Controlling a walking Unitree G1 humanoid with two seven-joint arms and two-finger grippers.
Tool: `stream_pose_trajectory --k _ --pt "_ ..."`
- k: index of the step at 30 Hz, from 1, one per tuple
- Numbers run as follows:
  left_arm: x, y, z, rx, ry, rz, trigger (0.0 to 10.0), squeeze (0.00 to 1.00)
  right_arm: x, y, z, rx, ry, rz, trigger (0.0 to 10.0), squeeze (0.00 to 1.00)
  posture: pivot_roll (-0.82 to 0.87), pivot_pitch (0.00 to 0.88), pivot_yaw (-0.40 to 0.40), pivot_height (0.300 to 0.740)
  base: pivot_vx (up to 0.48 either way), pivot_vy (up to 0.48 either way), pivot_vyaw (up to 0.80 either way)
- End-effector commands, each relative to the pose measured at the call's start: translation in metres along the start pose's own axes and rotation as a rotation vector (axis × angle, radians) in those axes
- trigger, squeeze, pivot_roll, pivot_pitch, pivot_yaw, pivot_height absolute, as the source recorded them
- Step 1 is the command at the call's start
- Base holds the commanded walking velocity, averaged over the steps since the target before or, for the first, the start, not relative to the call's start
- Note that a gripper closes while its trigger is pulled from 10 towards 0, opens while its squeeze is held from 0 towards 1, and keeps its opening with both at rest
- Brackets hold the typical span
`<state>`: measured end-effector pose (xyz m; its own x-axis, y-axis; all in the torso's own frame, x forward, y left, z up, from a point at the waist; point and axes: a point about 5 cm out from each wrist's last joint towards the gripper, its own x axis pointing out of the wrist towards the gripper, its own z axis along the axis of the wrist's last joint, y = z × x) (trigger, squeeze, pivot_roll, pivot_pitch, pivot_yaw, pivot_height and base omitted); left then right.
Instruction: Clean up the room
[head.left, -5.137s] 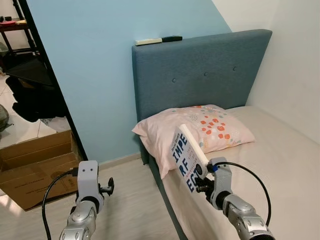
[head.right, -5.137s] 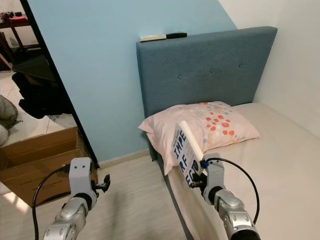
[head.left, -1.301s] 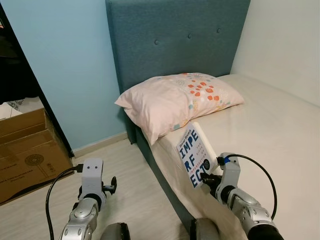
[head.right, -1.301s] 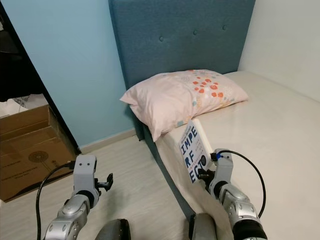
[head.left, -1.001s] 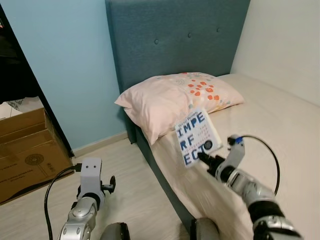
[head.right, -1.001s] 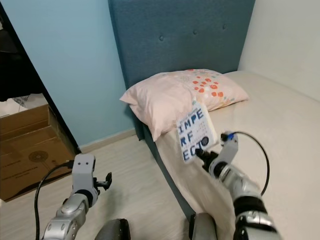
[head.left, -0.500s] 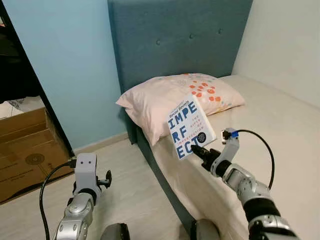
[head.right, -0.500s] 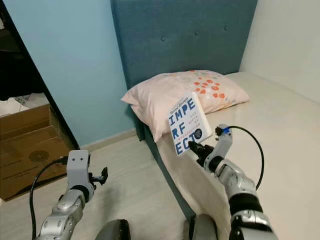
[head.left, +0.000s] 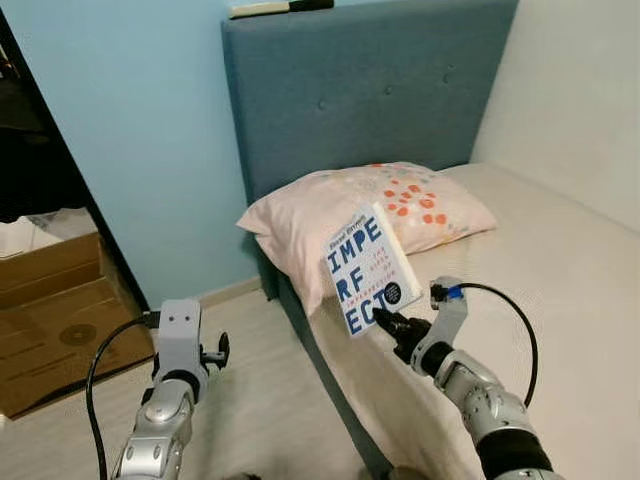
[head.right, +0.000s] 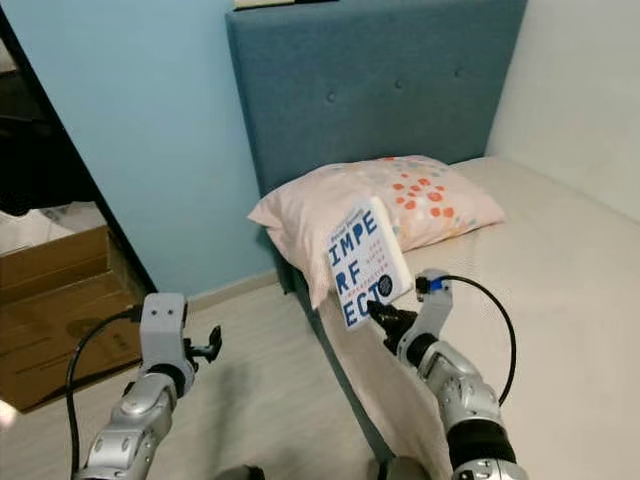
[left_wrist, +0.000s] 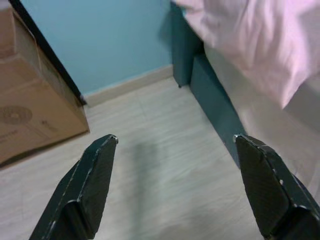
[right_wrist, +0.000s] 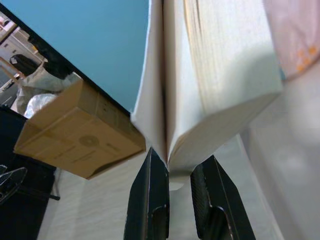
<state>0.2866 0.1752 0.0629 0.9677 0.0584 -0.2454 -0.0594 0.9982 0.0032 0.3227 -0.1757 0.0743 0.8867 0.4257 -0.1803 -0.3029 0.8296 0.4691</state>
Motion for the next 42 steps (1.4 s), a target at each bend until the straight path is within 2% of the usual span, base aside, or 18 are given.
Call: stream_pose_trajectory --k 1,6,16,24,28,42 --pt "0.0 -0.001 0.003 0.004 -0.013 0.004 10.0 0.0 0.0 0.003 0.006 -0.023 -0.049 0.012 10.0 0.0 0.05 0.031 0.001 0.687 0.0 0.0 0.0" --pt "-0.001 -0.002 0.003 0.008 -0.018 0.002 10.0 0.0 -0.003 0.004 0.003 -0.033 -0.051 0.004 10.0 0.0 0.05 0.028 0.001 0.707 0.0 0.0 0.0" --pt "0.0 -0.004 0.006 0.004 -0.033 -0.009 10.0 0.0 -0.007 0.0 0.002 -0.028 -0.084 -0.025 10.0 0.0 0.05 0.021 0.003 0.707 0.0 0.0 0.0" --pt "0.0 -0.01 0.007 0.021 -0.045 -0.022 10.0 0.0 -0.009 -0.002 -0.002 -0.067 -0.07 -0.063 10.0 0.0 0.04 0.009 0.005 0.707 0.0 0.0 0.0" --pt "0.0 -0.01 0.008 0.024 -0.047 -0.025 10.0 0.0 -0.009 -0.003 -0.003 -0.064 -0.097 -0.101 10.0 0.0 0.04 0.004 0.007 0.707 0.0 0.0 0.0" --pt "0.002 -0.011 0.01 0.033 -0.062 -0.025 10.0 0.0 -0.008 -0.001 -0.005 -0.088 -0.1 -0.104 10.0 0.0 0.04 0.007 0.007 0.707 0.0 0.0 -0.06"
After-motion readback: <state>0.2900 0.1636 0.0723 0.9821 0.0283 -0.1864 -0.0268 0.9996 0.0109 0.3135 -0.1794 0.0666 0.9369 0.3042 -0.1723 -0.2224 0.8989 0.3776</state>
